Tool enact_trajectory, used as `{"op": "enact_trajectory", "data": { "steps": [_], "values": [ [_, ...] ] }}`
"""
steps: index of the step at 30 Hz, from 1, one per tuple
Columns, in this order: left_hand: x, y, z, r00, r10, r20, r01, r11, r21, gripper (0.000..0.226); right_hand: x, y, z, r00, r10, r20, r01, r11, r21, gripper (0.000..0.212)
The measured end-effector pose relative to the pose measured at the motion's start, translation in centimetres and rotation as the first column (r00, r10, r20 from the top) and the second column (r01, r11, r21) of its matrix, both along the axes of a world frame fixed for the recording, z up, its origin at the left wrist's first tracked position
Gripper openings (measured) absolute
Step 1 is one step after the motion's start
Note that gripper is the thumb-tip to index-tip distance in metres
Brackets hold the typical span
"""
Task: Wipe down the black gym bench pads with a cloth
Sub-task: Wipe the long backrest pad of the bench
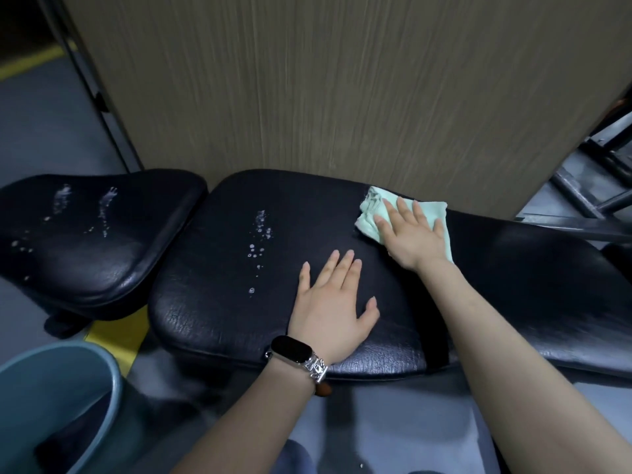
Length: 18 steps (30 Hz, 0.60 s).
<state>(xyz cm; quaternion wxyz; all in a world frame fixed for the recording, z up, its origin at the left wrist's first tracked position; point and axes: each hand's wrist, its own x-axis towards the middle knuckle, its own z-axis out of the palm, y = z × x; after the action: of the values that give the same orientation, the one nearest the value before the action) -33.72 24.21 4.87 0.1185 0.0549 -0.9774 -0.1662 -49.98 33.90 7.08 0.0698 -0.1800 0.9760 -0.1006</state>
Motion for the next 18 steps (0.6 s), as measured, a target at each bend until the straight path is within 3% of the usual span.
{"op": "enact_trajectory", "data": {
  "steps": [10, 14, 18],
  "values": [
    [0.1, -0.3, 0.6, 0.996, -0.017, 0.093, 0.018, 1.0, -0.004, 0.084, 7.6, 2.7, -0.3, 0.994, 0.108, -0.036, -0.107, 0.994, 0.016, 0.056],
    [0.4, -0.8, 1.3, 0.989, -0.036, 0.145, 0.035, 0.999, 0.011, 0.087, 11.2, 3.7, -0.5, 0.989, 0.125, -0.077, -0.124, 0.992, 0.029, 0.079],
    [1.1, -2.1, 1.8, 0.987, -0.054, 0.154, 0.056, 0.998, -0.011, 0.058, 15.0, 4.5, -1.3, 0.983, 0.126, -0.133, -0.134, 0.99, -0.053, 0.077]
  ]
}}
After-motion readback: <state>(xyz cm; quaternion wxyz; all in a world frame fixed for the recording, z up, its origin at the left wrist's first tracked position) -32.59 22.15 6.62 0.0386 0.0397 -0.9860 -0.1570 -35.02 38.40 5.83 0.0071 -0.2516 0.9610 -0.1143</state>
